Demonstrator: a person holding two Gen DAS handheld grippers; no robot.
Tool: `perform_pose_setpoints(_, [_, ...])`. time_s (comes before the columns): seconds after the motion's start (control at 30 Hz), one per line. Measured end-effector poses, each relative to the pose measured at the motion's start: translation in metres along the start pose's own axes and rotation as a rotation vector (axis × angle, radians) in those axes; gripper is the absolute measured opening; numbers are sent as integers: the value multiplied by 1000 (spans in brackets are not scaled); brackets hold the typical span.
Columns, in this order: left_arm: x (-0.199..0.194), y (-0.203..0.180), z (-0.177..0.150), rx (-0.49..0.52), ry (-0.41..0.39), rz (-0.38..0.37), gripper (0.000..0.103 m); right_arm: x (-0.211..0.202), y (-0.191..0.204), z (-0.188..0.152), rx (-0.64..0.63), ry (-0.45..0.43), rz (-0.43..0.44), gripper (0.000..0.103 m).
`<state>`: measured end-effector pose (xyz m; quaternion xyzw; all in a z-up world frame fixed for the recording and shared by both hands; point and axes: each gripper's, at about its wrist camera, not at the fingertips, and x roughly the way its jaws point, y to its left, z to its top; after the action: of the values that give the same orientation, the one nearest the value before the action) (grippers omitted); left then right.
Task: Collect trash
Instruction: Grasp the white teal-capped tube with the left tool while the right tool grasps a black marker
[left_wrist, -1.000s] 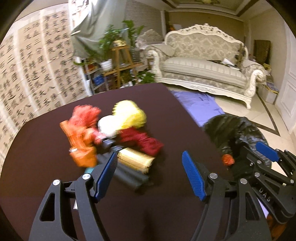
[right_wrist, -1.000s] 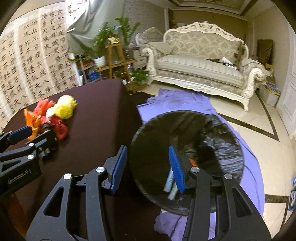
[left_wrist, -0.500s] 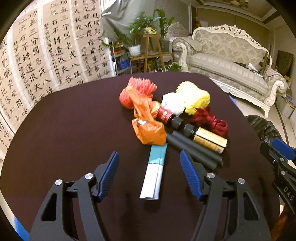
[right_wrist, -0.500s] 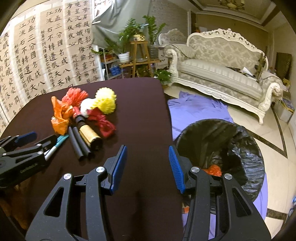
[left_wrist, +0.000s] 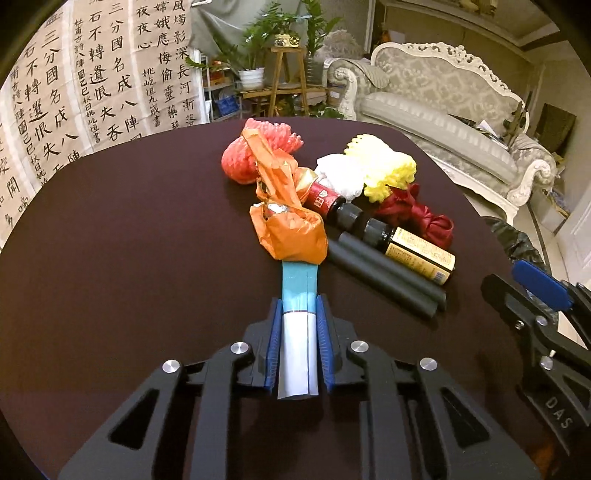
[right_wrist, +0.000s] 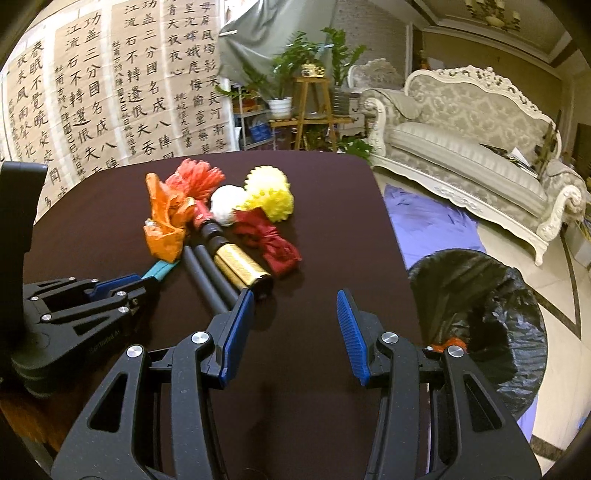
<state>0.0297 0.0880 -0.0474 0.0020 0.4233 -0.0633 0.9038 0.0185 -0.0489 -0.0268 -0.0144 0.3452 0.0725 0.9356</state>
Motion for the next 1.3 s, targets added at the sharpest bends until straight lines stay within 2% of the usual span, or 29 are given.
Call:
perform_pose_setpoints(0.23, [-13, 17, -11, -23, 0, 4, 20, 2, 20, 2, -41, 4, 41, 46])
perform_pose_setpoints(0.5, [-20, 58, -15, -81, -2, 90, 20, 13, 45, 6, -92, 29, 101, 46])
perform_pose_setpoints(0.7, [-22, 87, -13, -124, -15, 139, 20, 30, 61, 11, -126, 91, 139, 46])
perform_pose_setpoints(1.07, [-21, 99, -12, -148, -25, 113, 20, 45, 78, 11, -168, 164, 145, 46])
perform_pose_setpoints(1.3, [-21, 103, -12, -153, -29, 98, 20, 49, 84, 14, -169, 167, 144, 45])
